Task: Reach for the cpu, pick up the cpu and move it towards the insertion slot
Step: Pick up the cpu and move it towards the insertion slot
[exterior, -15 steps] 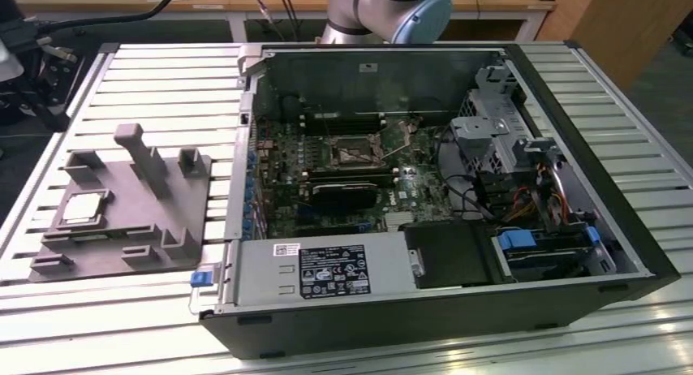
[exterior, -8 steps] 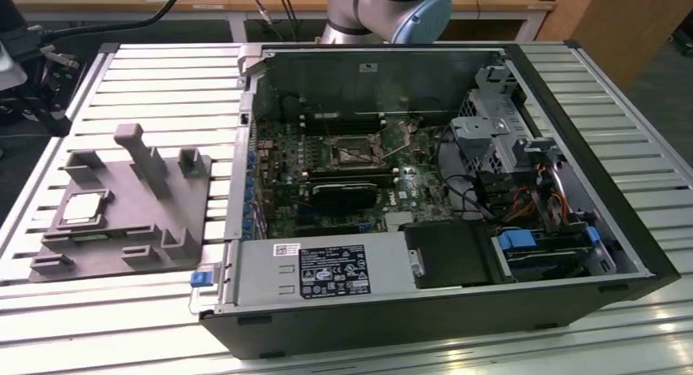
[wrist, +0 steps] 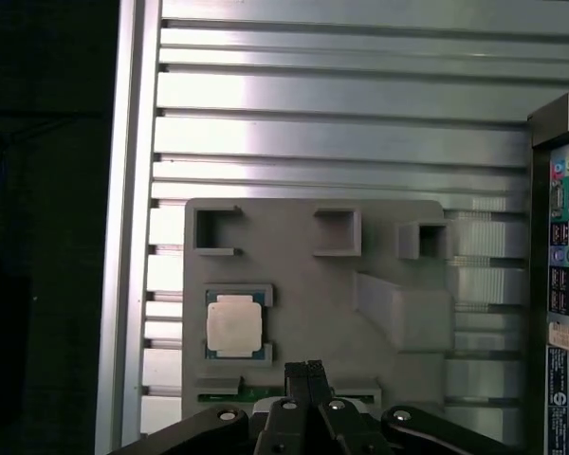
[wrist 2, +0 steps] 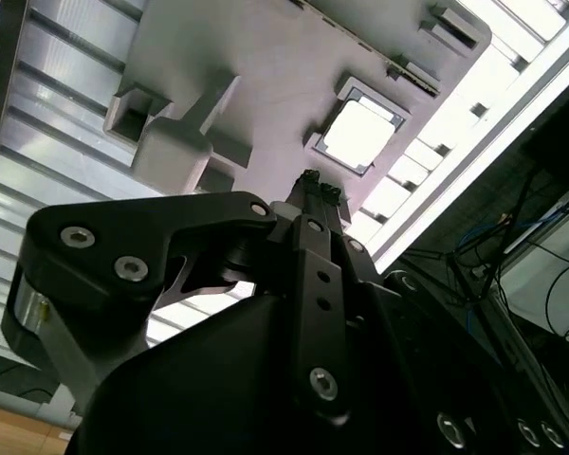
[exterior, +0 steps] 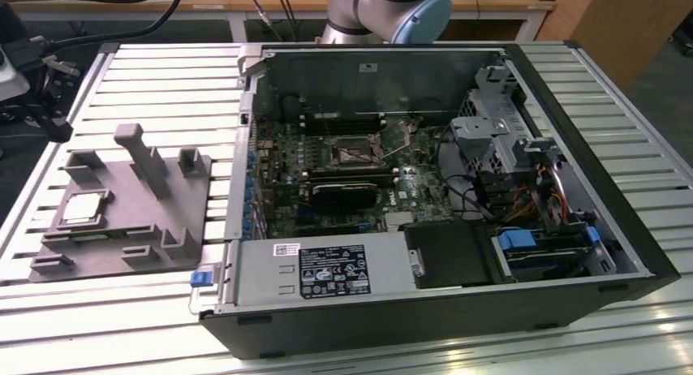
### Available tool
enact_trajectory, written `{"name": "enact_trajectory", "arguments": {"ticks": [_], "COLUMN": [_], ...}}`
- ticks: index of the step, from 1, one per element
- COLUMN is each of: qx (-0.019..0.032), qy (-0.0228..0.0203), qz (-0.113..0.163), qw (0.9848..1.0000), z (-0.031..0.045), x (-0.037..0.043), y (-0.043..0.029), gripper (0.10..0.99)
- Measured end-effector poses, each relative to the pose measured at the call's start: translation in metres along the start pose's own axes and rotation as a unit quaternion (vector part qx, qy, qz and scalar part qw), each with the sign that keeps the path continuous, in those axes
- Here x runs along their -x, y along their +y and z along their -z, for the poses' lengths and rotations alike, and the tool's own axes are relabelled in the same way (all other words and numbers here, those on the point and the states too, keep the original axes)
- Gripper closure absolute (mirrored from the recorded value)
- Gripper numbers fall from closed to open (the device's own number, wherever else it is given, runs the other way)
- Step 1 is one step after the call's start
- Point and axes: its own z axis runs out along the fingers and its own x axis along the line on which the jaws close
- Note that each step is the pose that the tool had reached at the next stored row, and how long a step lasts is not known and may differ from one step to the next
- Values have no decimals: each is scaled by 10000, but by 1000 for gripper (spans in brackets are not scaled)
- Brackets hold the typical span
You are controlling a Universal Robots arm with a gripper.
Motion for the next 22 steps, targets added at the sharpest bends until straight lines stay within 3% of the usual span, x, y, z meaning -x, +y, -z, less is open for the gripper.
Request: {"name": "enact_trajectory", "arguments": {"ticks": [22], "qx": [0], "qy": [-3], "qz": [1], "qw": [10000], "z": [-321], "x": [-180], "y": [-16], "gripper": [980]}}
